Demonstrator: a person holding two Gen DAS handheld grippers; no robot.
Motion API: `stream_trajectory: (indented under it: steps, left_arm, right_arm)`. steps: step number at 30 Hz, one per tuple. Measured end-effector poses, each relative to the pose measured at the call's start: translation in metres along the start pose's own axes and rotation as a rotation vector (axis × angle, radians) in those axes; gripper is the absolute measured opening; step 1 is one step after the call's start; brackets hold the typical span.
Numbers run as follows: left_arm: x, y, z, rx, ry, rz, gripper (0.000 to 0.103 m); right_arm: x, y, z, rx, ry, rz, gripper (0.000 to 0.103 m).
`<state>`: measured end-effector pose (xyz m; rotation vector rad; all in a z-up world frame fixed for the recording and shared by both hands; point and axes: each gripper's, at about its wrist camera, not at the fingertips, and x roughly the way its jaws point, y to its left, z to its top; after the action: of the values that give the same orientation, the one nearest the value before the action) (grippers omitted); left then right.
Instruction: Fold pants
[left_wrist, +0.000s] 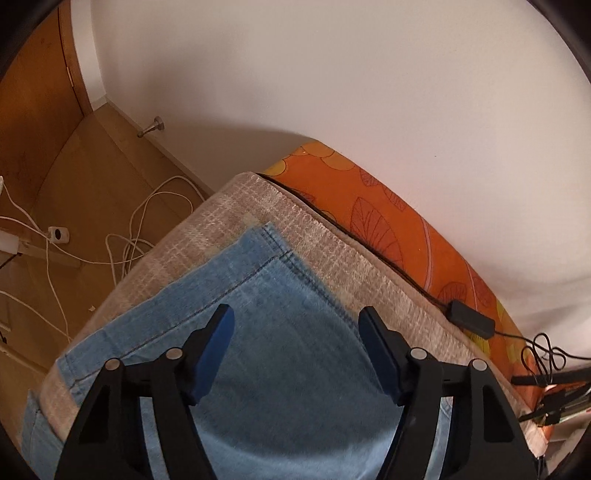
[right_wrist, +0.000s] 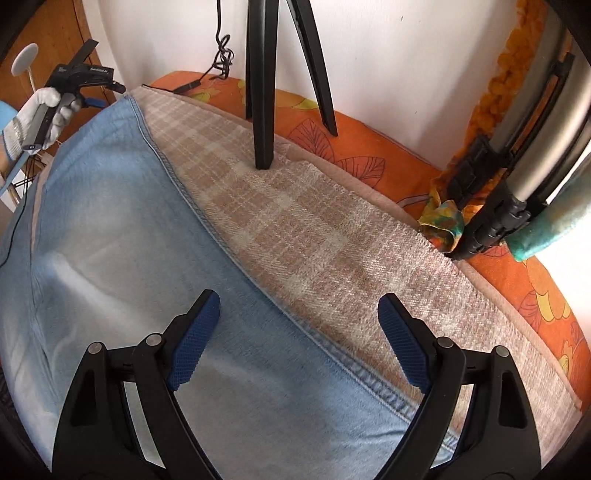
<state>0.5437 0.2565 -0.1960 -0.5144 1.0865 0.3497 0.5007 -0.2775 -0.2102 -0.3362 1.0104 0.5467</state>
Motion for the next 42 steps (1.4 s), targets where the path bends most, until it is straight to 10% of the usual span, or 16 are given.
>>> stream_trajectory:
  steps: [9, 14, 19, 30, 32, 36, 42]
  left_arm:
    - [0.034, -0.008, 0.011, -0.04, -0.024, 0.081, 0.064]
    - [0.035, -0.019, 0.005, 0.035, -0.086, 0.161, 0.04]
    - [0.022, -0.01, -0.002, 0.002, -0.129, 0.099, 0.009]
    - [-0.027, 0.012, -0.002, -0.007, -0.251, -0.01, 0.006]
    - [-0.034, 0.012, -0.004, -0.003, -0.264, -0.016, 0.005]
    - [-0.042, 0.013, -0.004, 0.005, -0.267, -0.026, 0.005]
    - [-0.065, 0.014, -0.011, 0.027, -0.294, -0.06, 0.005]
  right_arm:
    - [0.014, 0.002, 0.005, -0.027, -0.01, 0.023, 0.09]
    - [0.01, 0.003, 0.003, -0.032, -0.005, 0.037, 0.084]
    - [0.003, 0.009, 0.0, -0.06, 0.009, 0.07, 0.067]
    - [-0.002, 0.011, -0.007, -0.107, 0.078, 0.126, 0.078]
    - [-0.001, 0.017, -0.008, -0.118, 0.076, 0.088, 0.068]
    - [-0.011, 0.03, -0.011, -0.133, 0.07, 0.02, 0.007]
    - [-0.046, 0.049, -0.017, -0.123, -0.003, -0.085, 0.005]
